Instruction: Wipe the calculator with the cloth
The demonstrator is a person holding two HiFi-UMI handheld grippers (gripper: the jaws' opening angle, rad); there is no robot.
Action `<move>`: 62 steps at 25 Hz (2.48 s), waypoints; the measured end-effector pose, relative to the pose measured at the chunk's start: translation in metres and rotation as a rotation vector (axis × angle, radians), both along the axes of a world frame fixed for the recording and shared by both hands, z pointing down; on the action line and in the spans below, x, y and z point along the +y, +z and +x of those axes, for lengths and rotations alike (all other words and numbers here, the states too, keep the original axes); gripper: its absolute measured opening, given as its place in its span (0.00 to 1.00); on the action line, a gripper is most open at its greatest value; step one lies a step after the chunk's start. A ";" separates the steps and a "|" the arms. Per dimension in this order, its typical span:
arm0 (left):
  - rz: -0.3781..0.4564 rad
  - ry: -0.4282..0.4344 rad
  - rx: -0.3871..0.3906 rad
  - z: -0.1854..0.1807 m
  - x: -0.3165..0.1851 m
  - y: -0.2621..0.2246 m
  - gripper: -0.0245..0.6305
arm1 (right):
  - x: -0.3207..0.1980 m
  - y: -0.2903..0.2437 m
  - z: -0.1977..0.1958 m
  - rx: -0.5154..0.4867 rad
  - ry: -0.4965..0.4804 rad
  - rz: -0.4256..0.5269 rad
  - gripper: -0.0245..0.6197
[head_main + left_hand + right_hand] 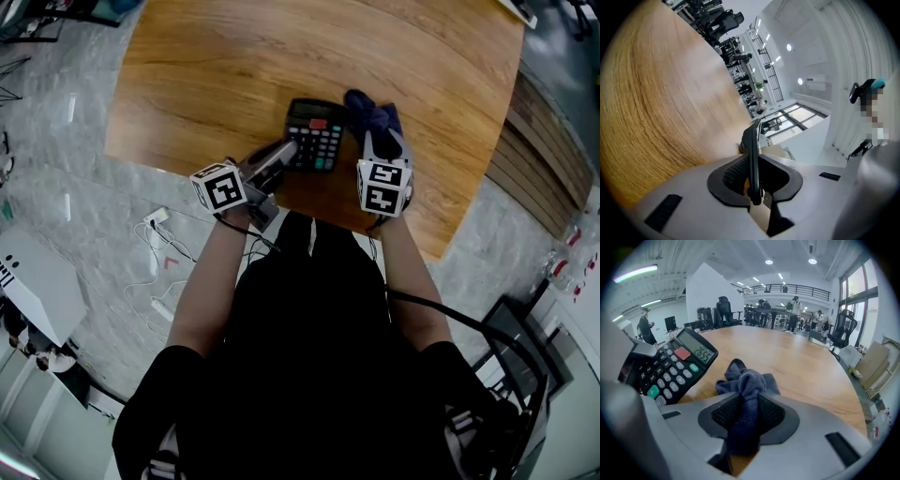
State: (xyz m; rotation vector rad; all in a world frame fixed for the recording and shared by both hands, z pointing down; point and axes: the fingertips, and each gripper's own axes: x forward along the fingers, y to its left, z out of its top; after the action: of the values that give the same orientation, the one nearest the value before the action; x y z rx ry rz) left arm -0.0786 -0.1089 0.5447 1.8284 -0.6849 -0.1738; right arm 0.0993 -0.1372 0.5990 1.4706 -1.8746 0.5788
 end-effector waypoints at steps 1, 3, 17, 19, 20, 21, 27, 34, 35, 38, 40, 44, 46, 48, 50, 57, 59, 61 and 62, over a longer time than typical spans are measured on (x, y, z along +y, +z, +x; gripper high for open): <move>0.000 -0.008 0.006 0.000 -0.001 -0.001 0.15 | 0.000 -0.001 0.001 -0.008 0.005 0.004 0.21; -0.003 -0.022 0.017 -0.001 -0.003 -0.002 0.15 | 0.000 -0.006 0.004 -0.025 0.020 0.023 0.20; 0.049 -0.050 0.053 0.012 -0.020 -0.033 0.15 | -0.001 -0.124 -0.061 -0.205 -0.113 0.253 0.19; 0.057 -0.047 0.060 0.016 -0.021 -0.036 0.15 | 0.000 -0.131 -0.068 -0.216 -0.130 0.262 0.19; 0.060 -0.046 0.064 0.018 -0.021 -0.037 0.15 | 0.001 -0.133 -0.070 -0.220 -0.136 0.266 0.19; 0.062 -0.044 0.068 0.020 -0.020 -0.039 0.15 | 0.002 -0.136 -0.072 -0.223 -0.141 0.271 0.19; 0.058 -0.050 0.073 0.022 -0.018 -0.040 0.15 | 0.008 -0.138 -0.088 -0.250 -0.185 0.262 0.19; 0.059 -0.082 0.086 0.019 -0.021 -0.047 0.15 | 0.042 -0.138 -0.125 -0.306 -0.288 0.220 0.19; 0.055 -0.091 0.088 0.016 -0.022 -0.047 0.15 | 0.047 -0.139 -0.128 -0.314 -0.297 0.216 0.19; 0.056 -0.117 0.105 0.011 -0.024 -0.050 0.15 | 0.060 -0.141 -0.135 -0.335 -0.324 0.202 0.19; 0.060 -0.122 0.120 0.010 -0.024 -0.053 0.15 | 0.067 -0.140 -0.136 -0.339 -0.335 0.195 0.19; 0.075 -0.088 0.117 0.017 -0.021 -0.058 0.15 | 0.064 -0.140 -0.127 -0.349 -0.301 0.199 0.19; 0.073 -0.076 0.117 0.021 -0.017 -0.057 0.15 | 0.056 -0.142 -0.118 -0.346 -0.273 0.210 0.19; 0.069 -0.067 0.119 0.024 -0.013 -0.056 0.15 | 0.044 -0.143 -0.107 -0.335 -0.247 0.228 0.19; 0.072 -0.052 0.119 0.027 -0.011 -0.057 0.15 | 0.031 -0.145 -0.096 -0.323 -0.219 0.248 0.19; 0.075 -0.035 0.132 0.031 -0.003 -0.061 0.15 | 0.002 -0.152 -0.072 -0.314 -0.145 0.277 0.19; 0.078 -0.044 0.130 0.028 -0.005 -0.061 0.15 | 0.009 -0.149 -0.081 -0.323 -0.167 0.263 0.19; 0.078 -0.057 0.122 0.022 -0.009 -0.060 0.15 | 0.021 -0.144 -0.094 -0.335 -0.196 0.243 0.19; 0.076 -0.067 0.122 0.018 -0.011 -0.059 0.15 | 0.027 -0.142 -0.100 -0.341 -0.210 0.232 0.19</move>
State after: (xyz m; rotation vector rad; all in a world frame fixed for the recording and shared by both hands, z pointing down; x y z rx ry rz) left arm -0.0603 -0.1197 0.4856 1.8514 -0.6614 -0.3575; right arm -0.0012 -0.1097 0.4571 1.3558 -2.3974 0.5522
